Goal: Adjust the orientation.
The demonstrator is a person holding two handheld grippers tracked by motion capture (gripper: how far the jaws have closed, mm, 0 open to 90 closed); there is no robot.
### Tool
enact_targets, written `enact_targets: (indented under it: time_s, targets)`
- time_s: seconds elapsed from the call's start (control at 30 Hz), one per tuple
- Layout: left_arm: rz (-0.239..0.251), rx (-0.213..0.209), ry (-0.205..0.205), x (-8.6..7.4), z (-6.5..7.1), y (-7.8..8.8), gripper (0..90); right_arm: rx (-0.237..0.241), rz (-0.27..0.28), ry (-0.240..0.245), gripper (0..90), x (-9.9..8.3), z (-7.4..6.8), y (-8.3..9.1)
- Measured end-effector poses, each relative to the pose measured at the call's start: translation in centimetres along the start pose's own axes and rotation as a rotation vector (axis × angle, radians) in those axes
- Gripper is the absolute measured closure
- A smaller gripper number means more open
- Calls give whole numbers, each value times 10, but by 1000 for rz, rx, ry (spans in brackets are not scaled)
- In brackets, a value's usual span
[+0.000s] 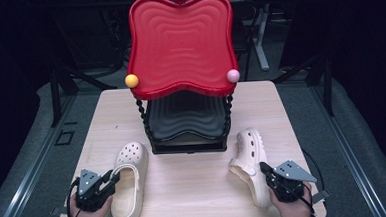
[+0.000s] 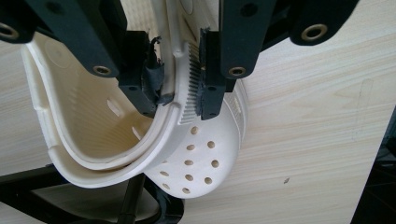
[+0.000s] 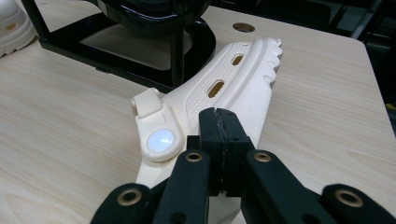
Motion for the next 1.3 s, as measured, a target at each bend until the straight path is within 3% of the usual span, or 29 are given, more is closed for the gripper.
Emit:
enact_targets:
  time_s: [0.17,0.4,0.53,0.6,0.7,0.77,0.83,0.97,1.03,1.17,1.2,1.23,1.3]
  targets:
    - [29,-16,23,3,-2,2,616,-12,1,-2,900,-1,1,1]
    - [27,-15,23,3,-3,2,593,-39,0,-32,900,-1,10,5]
    - [28,-17,24,3,-3,1,587,-55,-10,-111,900,-5,29,10]
    - [27,-15,21,3,-3,1,586,-63,-10,-120,900,-5,33,11]
    - [25,-12,19,3,-3,-1,586,-103,-25,-150,900,-11,49,13]
    - [23,-11,20,3,-3,-2,586,-111,-31,-162,900,-13,54,13]
    - [23,-10,24,3,-4,-2,582,-117,-47,-214,900,-19,65,13]
    - [21,-11,24,3,-4,-3,581,-131,-70,-235,900,-25,74,12]
    - [23,-11,24,3,-4,-3,581,-130,-73,-246,900,-26,76,11]
    - [20,-14,25,4,-4,-4,581,-115,-129,-334,900,-41,92,4]
    - [20,-14,25,4,-4,-4,581,-115,-129,-334,900,-41,92,4]
    - [19,-13,26,4,-4,-4,581,-75,-161,-379,900,-49,95,-4]
    - [19,-13,26,4,-4,-4,581,-71,-198,-371,900,-55,95,-10]
Point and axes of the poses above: each handheld gripper's, and its own axes: y roughly backward along the jaws, x roughly out of its top, z roughly to its right, the point moved 8 cm from there along -y, roughly forward along the jaws, and after that the axes turned 3 degrees about -x, right-handed, at the moved point
